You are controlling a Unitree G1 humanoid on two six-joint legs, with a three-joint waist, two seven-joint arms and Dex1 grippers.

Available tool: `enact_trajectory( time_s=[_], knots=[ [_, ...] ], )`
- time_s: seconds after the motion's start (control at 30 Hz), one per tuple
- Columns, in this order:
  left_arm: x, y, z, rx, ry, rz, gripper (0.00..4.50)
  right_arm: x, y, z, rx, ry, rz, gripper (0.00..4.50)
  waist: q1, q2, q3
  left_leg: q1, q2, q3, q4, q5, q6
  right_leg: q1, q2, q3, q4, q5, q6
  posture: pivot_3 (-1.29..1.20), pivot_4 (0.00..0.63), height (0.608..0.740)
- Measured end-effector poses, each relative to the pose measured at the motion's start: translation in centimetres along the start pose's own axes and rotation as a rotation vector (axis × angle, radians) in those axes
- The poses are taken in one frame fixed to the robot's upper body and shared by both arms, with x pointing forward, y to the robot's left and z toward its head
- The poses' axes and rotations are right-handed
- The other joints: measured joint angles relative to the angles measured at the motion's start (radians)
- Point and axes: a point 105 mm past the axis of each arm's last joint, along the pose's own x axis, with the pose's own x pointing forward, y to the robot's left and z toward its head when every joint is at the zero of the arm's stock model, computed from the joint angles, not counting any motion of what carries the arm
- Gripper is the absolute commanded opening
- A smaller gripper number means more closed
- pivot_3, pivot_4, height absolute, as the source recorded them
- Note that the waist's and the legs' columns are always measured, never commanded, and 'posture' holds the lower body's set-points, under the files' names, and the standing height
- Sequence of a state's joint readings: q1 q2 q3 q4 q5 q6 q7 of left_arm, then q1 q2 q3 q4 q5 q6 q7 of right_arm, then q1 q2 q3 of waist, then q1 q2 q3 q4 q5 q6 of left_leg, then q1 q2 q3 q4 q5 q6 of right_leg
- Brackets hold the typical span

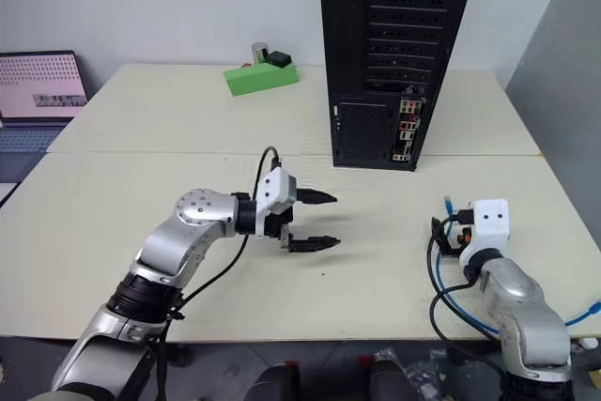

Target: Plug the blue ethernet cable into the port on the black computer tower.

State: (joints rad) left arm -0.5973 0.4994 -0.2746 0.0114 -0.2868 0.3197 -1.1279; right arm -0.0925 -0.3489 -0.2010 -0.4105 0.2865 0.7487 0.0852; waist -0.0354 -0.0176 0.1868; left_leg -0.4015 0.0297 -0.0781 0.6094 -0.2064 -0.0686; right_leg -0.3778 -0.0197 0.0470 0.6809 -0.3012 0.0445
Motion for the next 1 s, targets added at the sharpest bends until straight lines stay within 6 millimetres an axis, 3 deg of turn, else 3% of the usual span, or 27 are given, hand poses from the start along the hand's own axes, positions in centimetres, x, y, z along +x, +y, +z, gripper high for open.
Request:
enact_trajectory(
  time_s=[0.33, 0.4, 1.0],
  knots=[
    [0.4, -0.1, 0.3, 0.029, -0.002, -0.021, 4.47, 2.3, -0.6, -2.3, -0.003, 0.057, -0.044, 4.50, -0.001, 0.000, 0.000, 0.000, 0.000, 0.000, 0.000, 0.000, 0.000, 0.000, 0.000, 0.000, 0.000, 0.000, 0.000, 0.00, 0.150, 0.740],
    [0.5, -0.1, 0.3, 0.029, -0.003, -0.021, 4.50, 2.7, -0.6, -2.2, -0.001, 0.049, -0.048, 4.21, -0.002, 0.000, 0.000, 0.000, 0.000, 0.000, 0.000, 0.000, 0.000, 0.000, 0.000, 0.000, 0.000, 0.000, 0.000, 0.00, 0.150, 0.740],
    [0.5, -0.2, 0.3, 0.028, -0.003, -0.022, 4.50, 3.9, 0.2, -2.1, 0.009, 0.030, -0.038, 0.10, 0.002, 0.000, 0.000, 0.000, 0.000, 0.000, 0.000, 0.000, 0.000, 0.001, 0.000, 0.000, 0.000, 0.000, 0.000, 0.00, 0.150, 0.740]
  ],
)
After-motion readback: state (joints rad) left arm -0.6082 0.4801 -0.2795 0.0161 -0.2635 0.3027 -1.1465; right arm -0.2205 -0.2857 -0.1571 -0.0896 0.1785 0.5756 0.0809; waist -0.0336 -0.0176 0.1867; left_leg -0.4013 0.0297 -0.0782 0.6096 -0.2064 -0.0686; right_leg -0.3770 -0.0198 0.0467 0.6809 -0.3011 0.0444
